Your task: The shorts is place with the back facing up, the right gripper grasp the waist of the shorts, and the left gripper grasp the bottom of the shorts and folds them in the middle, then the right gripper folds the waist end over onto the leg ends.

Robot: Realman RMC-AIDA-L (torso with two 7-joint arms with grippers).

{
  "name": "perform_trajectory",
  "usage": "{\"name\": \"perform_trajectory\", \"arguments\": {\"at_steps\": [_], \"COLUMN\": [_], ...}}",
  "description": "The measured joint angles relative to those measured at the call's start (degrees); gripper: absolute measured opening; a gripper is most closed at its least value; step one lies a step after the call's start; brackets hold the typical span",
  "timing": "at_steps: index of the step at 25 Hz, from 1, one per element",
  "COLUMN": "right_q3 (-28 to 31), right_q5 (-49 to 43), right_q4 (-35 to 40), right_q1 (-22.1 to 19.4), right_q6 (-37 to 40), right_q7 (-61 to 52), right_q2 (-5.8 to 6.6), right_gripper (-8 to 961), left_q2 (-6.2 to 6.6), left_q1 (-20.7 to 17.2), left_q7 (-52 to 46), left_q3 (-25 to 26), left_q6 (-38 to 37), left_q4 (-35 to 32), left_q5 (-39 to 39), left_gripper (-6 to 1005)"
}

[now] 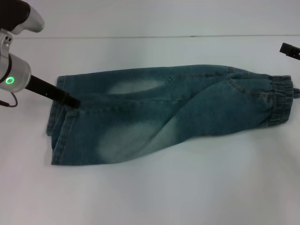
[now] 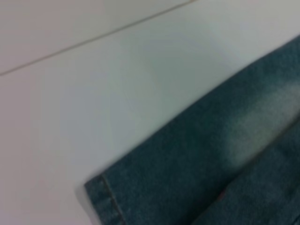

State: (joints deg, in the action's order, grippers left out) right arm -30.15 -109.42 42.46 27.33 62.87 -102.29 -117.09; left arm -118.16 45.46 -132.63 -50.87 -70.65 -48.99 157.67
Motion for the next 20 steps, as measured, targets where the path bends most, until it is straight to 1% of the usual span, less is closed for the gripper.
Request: {"name": "perform_trajectory", "arguments": {"at_steps": [13,20], "right_q3": [-0.1,-0.1], "right_q5": [-0.2,-0.3], "right_q4": [0.0,0.0], "right_q1": [0.4,0.4], "right_q6": [-0.3,-0.2], "right_q7": [0.2,0.2], "right_q2": [-0.05,-0.07], "right_gripper": [878,876], "left_q2": [-0.04,-0.05], "left_q1": [0.9,1.1], "left_q7": [0.0,0.0], "left_q3": [-0.3,-1.4], "left_q6": [1.1,2.0], "left_q4": [2.0,2.7], "left_q5": [0.0,0.2], "left_gripper": [616,613]}}
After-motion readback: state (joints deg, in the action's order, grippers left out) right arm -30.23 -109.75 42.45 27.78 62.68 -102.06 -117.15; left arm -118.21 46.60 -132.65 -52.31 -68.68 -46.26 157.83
